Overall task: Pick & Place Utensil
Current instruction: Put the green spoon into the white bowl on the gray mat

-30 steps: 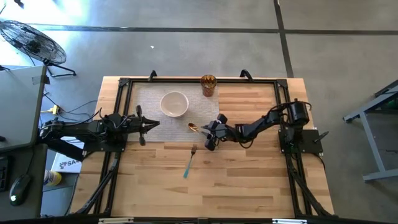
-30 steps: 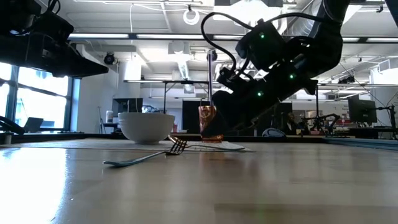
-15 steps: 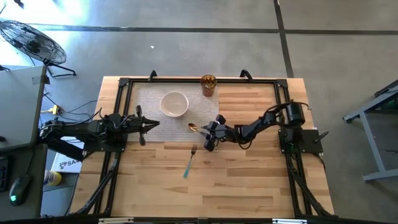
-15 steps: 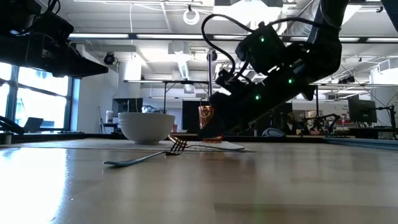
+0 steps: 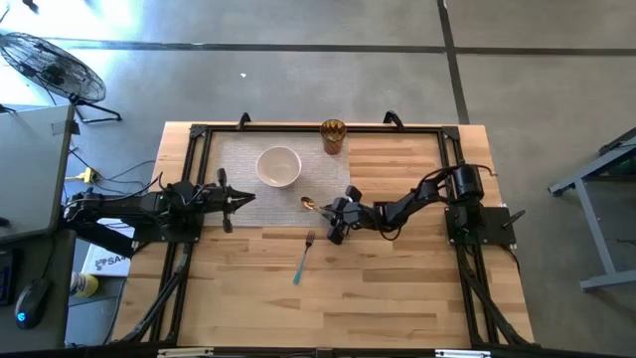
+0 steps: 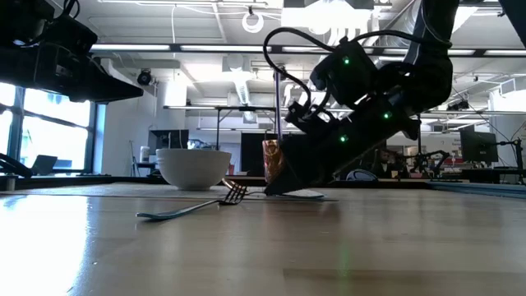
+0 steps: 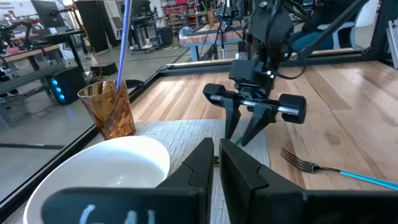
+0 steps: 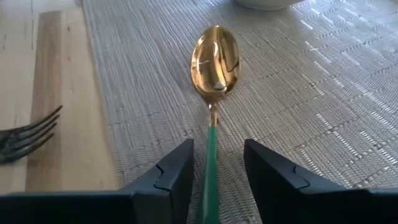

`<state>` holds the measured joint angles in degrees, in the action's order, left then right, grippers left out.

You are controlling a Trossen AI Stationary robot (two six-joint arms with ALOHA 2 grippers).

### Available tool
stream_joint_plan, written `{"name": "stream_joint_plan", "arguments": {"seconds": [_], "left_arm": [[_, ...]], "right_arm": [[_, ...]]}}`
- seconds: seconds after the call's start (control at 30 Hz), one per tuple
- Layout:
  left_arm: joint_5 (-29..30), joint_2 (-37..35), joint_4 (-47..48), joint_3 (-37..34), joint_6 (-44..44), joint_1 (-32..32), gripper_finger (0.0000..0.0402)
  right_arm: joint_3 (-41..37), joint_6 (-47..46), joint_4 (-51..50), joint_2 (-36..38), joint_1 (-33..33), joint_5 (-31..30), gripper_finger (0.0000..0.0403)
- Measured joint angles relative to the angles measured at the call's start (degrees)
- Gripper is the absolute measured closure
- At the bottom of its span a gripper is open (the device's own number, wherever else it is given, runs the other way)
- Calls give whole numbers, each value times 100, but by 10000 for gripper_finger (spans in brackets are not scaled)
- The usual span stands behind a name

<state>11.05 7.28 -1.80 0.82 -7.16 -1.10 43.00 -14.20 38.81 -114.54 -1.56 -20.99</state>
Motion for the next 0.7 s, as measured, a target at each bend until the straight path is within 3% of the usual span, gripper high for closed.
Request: {"name": "stream_joint_plan", "arguments": {"seconds": [0.33,0.7], "left_arm": [[1,0,-1,-1,0,2,378],[2,-1,-1,-2,0,0,378]], "right_arm": [[13,-82,-9,-108,30,-7,297],[13,-183,-55,-122,38,-51,360]]}}
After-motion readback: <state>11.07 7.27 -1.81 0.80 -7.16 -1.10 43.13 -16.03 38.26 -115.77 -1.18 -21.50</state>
